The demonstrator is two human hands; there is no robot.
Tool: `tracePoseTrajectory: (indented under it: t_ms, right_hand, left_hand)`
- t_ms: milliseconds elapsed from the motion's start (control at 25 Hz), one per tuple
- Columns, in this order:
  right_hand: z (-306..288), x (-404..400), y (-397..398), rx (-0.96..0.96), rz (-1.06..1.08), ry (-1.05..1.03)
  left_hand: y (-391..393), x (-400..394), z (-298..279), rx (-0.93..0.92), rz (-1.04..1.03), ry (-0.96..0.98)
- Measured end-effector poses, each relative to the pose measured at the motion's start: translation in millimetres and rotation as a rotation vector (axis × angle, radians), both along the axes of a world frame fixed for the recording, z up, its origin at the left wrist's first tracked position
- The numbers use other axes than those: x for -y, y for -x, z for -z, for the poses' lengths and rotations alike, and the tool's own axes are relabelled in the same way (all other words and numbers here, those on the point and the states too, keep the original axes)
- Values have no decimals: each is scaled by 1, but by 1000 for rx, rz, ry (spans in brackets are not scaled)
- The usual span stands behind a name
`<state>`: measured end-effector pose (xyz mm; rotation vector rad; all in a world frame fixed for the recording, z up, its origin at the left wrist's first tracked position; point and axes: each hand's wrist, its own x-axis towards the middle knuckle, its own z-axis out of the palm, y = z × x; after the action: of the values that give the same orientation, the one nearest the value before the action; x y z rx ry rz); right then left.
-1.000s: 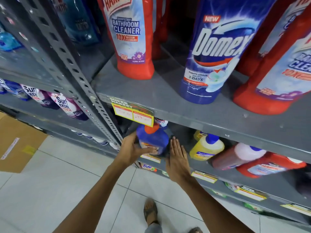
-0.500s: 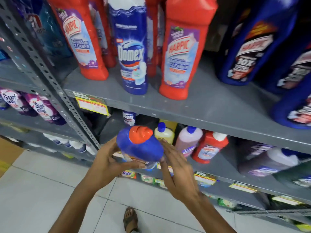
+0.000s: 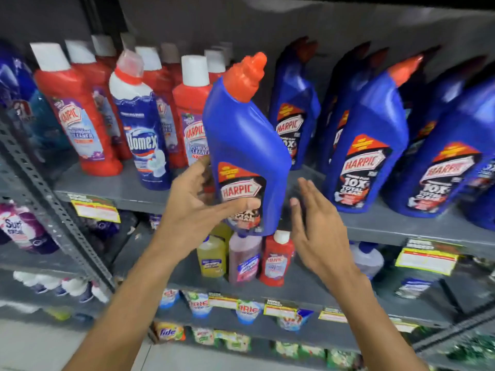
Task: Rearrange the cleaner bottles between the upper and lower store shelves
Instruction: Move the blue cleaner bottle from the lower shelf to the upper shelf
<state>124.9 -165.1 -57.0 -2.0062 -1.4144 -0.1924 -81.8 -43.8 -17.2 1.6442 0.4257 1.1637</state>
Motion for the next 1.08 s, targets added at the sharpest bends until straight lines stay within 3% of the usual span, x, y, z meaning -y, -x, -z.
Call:
tracePoseTrajectory:
  t_ms: [120, 360, 960, 1080]
  right_hand:
    - [11, -2, -3, 112, 69, 183]
    - [30, -8, 1, 194, 176, 89]
    - [33, -15, 7, 125, 219, 73]
    - [34, -12, 8, -51, 166, -133]
  left_hand:
    - [-34, -11, -2, -11, -24, 23]
    - [-75, -46, 0, -87, -32, 23]
    - [-102, -53, -7, -230, -18, 57]
    - [-75, -45, -3, -337, -62, -4]
